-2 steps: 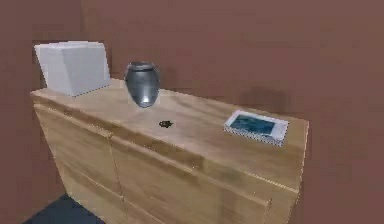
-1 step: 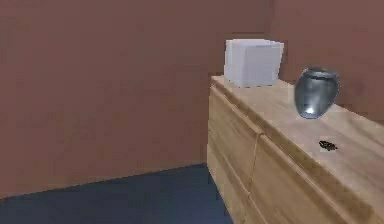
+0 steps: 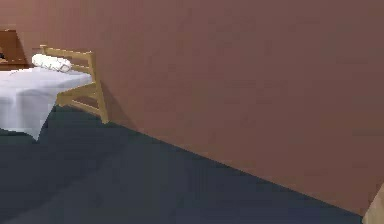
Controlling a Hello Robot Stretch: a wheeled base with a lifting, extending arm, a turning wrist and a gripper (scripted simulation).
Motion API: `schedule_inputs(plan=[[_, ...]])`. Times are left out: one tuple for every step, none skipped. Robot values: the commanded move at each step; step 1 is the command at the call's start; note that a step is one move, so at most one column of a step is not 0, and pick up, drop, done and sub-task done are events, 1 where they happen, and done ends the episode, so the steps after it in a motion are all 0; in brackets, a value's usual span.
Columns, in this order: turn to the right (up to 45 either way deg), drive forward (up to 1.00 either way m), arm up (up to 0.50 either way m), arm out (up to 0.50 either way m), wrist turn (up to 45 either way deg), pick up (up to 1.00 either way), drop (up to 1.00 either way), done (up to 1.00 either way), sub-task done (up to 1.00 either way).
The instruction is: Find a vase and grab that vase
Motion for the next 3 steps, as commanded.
schedule_inputs(plan=[[-12.0,0.0,0.0,0.0,0.0,0.0,0.0,0.0,0.0],[45.0,0.0,0.0,0.0,0.0,0.0,0.0,0.0,0.0],[30.0,0.0,0.0,0.0,0.0,0.0,0.0,0.0,0.0]])
